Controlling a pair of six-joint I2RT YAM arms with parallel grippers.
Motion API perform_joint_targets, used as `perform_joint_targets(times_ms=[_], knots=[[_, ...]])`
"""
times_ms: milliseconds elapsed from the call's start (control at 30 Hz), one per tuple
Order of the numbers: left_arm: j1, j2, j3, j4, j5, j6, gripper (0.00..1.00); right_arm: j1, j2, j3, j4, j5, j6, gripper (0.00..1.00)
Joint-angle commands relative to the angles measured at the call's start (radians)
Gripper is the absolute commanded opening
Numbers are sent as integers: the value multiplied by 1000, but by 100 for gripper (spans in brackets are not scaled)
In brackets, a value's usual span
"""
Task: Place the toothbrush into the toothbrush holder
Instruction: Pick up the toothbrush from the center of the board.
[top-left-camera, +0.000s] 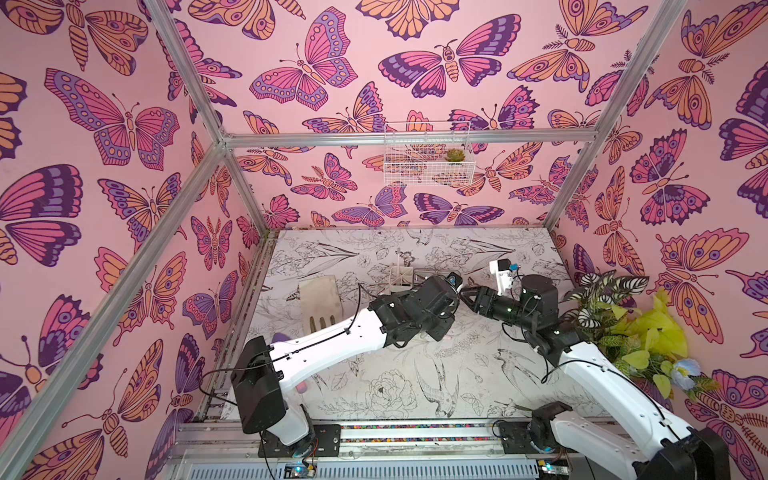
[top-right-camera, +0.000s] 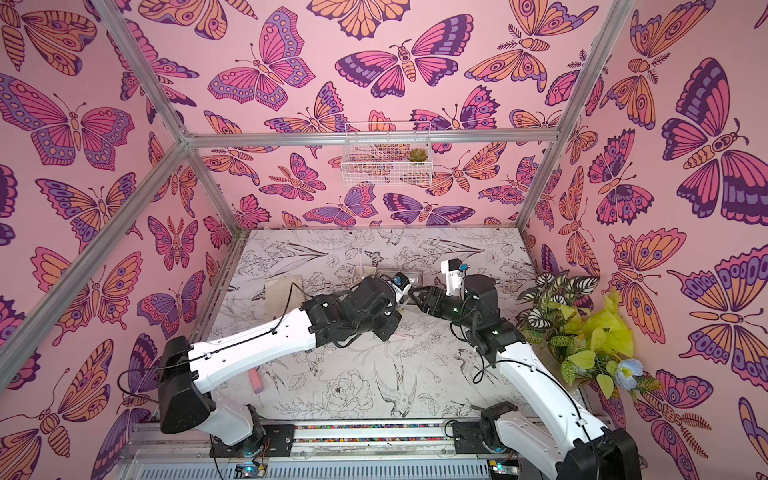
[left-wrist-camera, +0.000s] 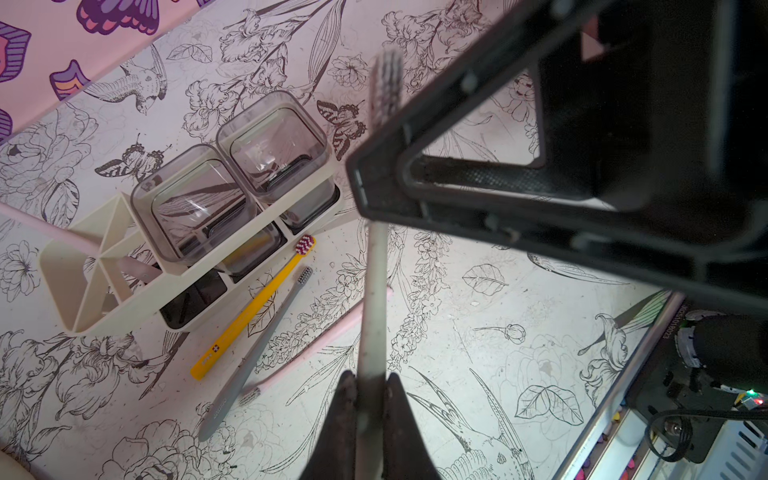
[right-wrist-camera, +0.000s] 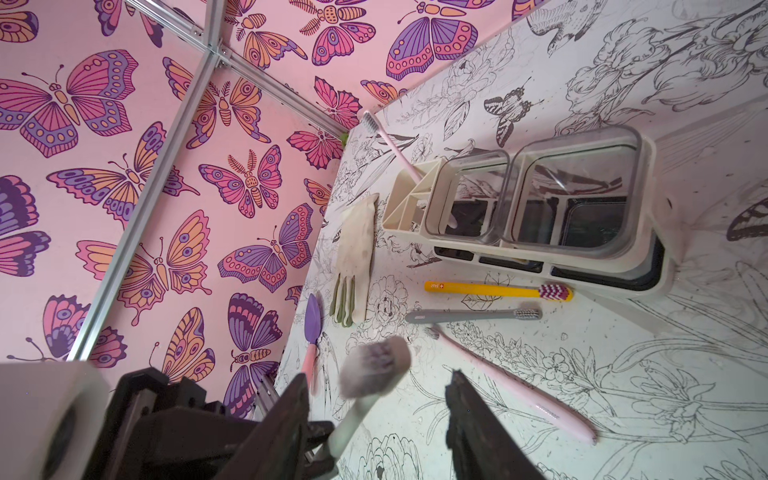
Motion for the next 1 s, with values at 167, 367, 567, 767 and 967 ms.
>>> perform_joint_targets(times_ms=[167, 367, 567, 767, 967], knots=[[-5, 27, 45, 16, 32, 8, 0, 12, 23, 5, 79, -7, 33, 49], [-5, 44, 46, 22, 40, 4, 0, 12, 28, -9, 126, 5, 59, 42], [-5, 62, 47, 42, 22, 13, 0, 10, 61, -2, 104, 14, 52, 0], [-2, 82, 42, 45, 10, 22, 0, 10, 73, -1, 97, 11, 34, 0], [-2, 36, -7, 46, -65, 16, 28, 11, 71, 70, -13, 34, -33, 0]])
